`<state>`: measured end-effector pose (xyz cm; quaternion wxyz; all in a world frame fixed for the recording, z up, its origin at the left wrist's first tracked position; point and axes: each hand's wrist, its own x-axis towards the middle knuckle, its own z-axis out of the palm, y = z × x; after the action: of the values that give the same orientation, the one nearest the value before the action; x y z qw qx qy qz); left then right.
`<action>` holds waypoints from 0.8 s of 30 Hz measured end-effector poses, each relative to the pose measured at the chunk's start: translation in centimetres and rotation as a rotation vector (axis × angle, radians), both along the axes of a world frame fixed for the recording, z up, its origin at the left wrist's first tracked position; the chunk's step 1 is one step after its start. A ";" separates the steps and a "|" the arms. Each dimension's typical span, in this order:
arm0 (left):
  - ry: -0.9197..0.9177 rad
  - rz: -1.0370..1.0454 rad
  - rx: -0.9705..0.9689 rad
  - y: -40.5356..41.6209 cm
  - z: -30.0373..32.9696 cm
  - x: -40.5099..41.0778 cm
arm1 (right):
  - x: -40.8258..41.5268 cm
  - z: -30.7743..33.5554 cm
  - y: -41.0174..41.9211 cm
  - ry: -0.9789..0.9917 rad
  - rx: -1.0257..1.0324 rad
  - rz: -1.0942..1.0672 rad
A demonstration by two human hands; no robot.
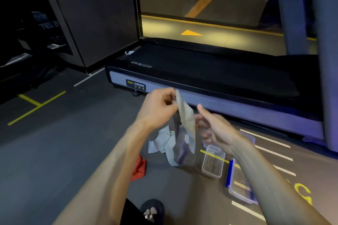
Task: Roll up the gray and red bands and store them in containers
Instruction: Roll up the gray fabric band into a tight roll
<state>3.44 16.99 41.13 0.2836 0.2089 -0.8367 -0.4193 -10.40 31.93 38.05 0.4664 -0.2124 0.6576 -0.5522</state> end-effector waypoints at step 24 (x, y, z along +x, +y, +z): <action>0.026 0.076 0.360 2.2 -1.5 -1.7 | -1.7 1.2 3.1 0.537 -0.150 -0.257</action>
<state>1.79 19.20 39.66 0.2683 0.2824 -0.7358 -0.5539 -12.10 35.05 39.25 0.1855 -0.2997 0.7360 -0.5779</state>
